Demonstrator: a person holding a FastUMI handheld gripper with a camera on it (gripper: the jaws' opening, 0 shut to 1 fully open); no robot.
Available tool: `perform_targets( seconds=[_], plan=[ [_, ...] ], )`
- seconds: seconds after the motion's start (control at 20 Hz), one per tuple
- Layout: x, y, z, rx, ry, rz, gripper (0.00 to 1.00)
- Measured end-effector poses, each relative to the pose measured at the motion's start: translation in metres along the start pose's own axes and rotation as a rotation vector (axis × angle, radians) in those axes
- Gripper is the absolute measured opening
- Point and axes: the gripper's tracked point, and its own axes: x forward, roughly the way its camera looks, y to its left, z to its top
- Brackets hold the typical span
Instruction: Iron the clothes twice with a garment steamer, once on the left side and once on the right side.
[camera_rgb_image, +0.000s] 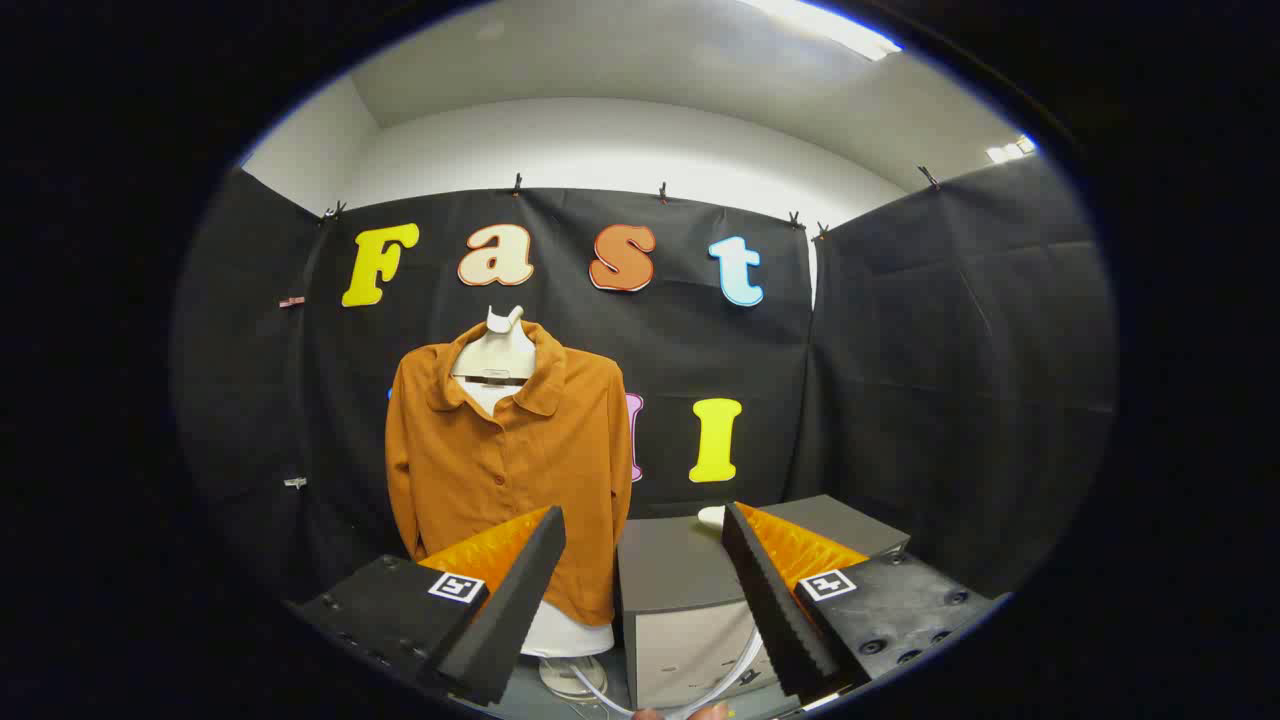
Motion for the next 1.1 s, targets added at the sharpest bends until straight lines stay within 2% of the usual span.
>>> perform_targets(
  seconds=[0.55, 1.1],
  plan=[
    [-0.009, 0.009, 0.008, -0.009, -0.012, 0.035, 0.98],
    [-0.019, 0.006, 0.012, 0.0, -0.016, 0.034, 0.98]
  ],
)
